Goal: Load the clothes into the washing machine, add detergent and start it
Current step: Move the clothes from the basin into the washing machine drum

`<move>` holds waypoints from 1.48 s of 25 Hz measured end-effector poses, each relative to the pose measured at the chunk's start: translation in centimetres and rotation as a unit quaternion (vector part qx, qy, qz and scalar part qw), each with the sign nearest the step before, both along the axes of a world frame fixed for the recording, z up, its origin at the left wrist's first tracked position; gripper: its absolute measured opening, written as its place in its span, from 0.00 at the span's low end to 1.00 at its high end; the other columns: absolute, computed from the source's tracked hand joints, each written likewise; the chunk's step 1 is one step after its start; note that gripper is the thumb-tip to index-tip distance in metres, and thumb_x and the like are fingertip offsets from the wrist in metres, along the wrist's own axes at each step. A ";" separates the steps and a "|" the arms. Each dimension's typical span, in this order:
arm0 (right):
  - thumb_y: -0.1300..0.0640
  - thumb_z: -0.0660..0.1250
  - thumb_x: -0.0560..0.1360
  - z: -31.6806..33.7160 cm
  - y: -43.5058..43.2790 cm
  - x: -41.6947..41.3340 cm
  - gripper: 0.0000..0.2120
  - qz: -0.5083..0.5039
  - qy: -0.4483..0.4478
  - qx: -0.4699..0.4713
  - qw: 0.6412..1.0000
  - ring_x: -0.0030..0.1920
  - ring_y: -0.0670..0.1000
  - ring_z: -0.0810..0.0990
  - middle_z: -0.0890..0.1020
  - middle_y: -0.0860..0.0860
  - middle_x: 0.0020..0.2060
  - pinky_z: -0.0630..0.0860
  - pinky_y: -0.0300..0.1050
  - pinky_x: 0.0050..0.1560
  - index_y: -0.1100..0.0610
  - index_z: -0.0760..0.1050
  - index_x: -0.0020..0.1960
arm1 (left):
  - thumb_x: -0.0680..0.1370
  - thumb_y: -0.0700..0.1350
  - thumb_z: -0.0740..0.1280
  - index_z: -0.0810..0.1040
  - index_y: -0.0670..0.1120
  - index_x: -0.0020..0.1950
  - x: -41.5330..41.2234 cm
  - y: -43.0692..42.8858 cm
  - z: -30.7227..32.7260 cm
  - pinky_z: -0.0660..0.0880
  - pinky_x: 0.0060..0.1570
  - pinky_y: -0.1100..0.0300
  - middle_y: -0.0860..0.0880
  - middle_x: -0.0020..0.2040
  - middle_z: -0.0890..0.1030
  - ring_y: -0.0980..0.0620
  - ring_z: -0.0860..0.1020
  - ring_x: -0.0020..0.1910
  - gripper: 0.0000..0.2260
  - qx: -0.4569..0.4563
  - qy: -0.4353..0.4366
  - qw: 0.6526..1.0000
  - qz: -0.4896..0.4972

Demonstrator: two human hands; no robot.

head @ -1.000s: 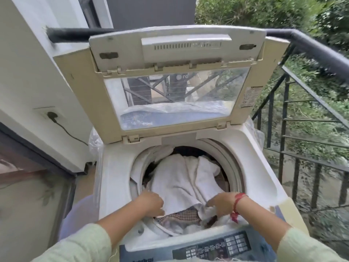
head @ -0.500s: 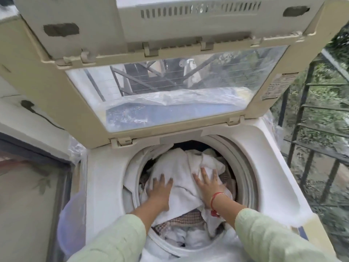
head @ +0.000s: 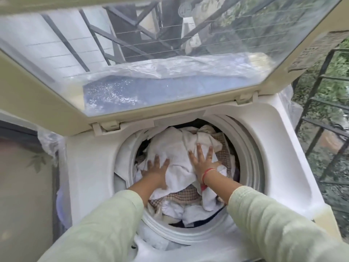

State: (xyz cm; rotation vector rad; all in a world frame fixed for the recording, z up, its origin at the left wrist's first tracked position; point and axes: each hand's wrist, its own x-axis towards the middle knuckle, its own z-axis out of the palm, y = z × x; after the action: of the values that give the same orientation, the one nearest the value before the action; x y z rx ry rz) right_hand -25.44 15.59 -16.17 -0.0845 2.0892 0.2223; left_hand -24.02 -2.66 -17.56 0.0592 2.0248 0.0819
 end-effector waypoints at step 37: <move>0.50 0.67 0.74 22.8 -2.9 12.4 0.28 -0.086 0.384 -0.511 0.764 0.70 0.48 0.62 0.55 0.44 0.70 0.61 0.43 0.71 0.44 0.60 0.71 | 0.76 0.46 0.67 0.75 0.55 0.58 12.7 -4.9 23.1 0.71 0.55 0.59 0.56 0.56 0.73 0.58 0.73 0.52 0.11 0.345 0.525 0.716 0.306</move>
State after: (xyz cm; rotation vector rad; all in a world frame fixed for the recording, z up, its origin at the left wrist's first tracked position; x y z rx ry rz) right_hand -13.06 12.68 6.60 -0.5256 2.7590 -1.2274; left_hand -11.31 -7.52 5.58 -0.1382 2.9253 1.5479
